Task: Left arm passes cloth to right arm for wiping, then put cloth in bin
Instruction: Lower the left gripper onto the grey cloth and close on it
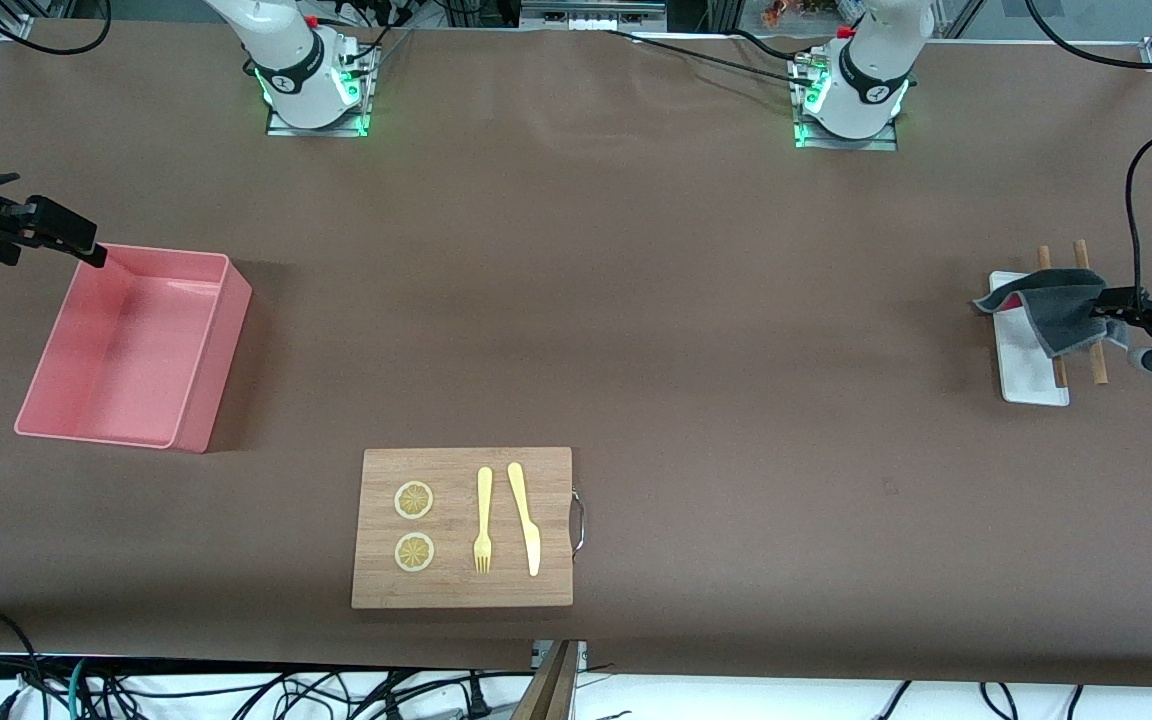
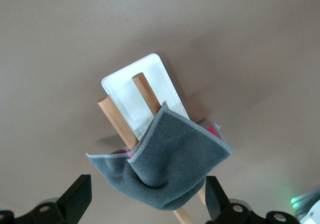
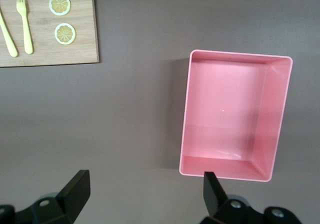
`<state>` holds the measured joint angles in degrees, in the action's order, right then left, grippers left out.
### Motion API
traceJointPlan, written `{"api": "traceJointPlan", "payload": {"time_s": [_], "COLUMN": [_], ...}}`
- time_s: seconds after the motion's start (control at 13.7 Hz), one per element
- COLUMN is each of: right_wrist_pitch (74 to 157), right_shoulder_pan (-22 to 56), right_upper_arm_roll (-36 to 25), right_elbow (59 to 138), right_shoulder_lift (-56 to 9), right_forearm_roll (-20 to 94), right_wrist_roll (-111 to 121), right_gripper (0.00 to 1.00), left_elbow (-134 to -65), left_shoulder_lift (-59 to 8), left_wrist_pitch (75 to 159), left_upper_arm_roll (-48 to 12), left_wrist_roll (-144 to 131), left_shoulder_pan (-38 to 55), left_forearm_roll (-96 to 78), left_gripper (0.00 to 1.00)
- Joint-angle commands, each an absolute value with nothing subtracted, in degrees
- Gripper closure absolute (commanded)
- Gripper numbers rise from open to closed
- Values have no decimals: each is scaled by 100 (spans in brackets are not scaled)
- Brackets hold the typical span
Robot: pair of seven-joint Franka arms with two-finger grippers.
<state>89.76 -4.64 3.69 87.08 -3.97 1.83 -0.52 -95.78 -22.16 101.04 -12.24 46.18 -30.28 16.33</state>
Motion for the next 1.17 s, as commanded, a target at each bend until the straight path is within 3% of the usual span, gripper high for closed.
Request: {"api": "traceJointPlan", "payload": {"time_s": [0.0,0.22,0.87,0.95,1.09], "right_wrist_pitch": [8947,8947,8947,8947,8939], "right_shoulder_pan": [-475,-475,-475,-483,-483], "right_upper_arm_roll": [360,360,360,360,352], "right_elbow": [8543,8534,8534,8534,8534], "right_shoulder_lift": [-483,-483,-483,-483,-483], "right_forearm_roll": [290,290,290,290,299], "right_wrist_roll": [-26,-18,-26,-26,-26], "right_gripper": [0,0,0,0,0], "left_elbow": [-10139,-11379,-11820,-11821,-11821], "left_shoulder_lift": [-2032,-1399,-1283,-1283,-1283], "left_wrist_pitch": [10500,11853,11856,11856,11839], "left_upper_arm_roll": [-1301,-1345,-1354,-1354,-1354], "left_wrist_roll": [5823,6905,7479,7471,7479], "left_shoulder_pan": [-3347,-3909,-4078,-4087,-4078], "left_forearm_roll": [1793,1697,1100,1099,1099], "left_gripper": [0,0,1,5,23]}}
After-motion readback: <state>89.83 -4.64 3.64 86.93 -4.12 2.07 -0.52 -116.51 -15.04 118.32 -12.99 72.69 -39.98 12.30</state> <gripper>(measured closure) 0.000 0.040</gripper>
